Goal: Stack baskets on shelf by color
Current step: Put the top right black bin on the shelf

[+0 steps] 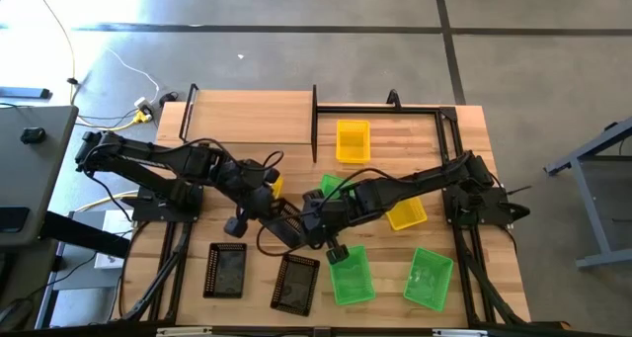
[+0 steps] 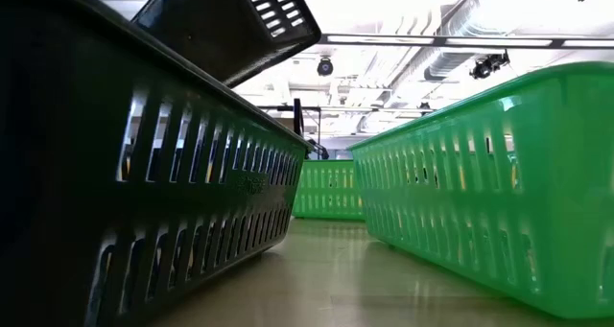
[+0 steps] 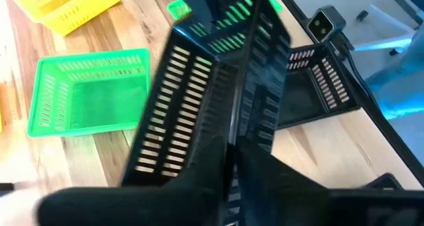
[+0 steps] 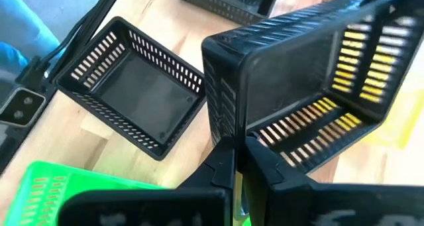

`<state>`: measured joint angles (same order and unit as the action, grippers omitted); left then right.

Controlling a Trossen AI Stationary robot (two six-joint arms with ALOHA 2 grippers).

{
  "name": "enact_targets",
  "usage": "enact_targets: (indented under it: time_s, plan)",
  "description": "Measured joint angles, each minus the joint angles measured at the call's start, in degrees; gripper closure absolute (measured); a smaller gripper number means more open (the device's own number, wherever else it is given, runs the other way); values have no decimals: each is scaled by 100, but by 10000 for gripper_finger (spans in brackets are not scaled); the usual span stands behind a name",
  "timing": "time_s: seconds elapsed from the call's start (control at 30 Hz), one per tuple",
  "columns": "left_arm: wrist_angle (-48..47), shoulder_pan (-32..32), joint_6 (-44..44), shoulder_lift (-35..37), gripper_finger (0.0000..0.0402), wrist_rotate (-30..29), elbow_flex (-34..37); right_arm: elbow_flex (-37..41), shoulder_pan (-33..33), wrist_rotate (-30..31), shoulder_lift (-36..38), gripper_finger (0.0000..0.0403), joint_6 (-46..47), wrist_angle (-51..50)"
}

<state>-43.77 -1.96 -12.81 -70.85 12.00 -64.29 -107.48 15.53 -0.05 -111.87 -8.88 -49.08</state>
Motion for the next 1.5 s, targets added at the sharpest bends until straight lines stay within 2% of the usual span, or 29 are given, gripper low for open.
enact_targets:
  time_s: [0.07, 0.3, 0.47, 0.57, 0.73, 0.87, 0.97, 1.27, 1.5]
  plan:
    - [-21, -2, -91, 0, 393, 16, 0, 0, -9, 2, 0, 403, 53, -6]
    - [-21, -2, -200, 0, 397, 23, 0, 0, -9, 3, 0, 403, 101, 6]
    - [-81, 7, -189, 4, 398, 1, 0, 0, -2, 290, 0, 399, 513, 7]
    - [-163, 2, -154, 4, 399, -30, 0, 0, -12, 347, 0, 375, 782, 25]
    - [-231, 2, -71, 9, 400, -101, 0, 0, -24, 571, 0, 307, 1234, -82]
    - [-236, 6, 157, 35, 400, -561, -2, 0, -24, 699, 40, 264, 1536, -212]
    - [-242, 2, 321, 57, 401, -825, -2, 0, -26, 906, 101, 247, 1785, -303]
    - [-449, 9, 594, 68, 401, -1505, -1, 0, -26, 1653, 436, 242, 2673, -727]
    - [-496, 8, 827, 90, 401, -1829, 0, -2, -119, 2220, 704, 242, 2987, -741]
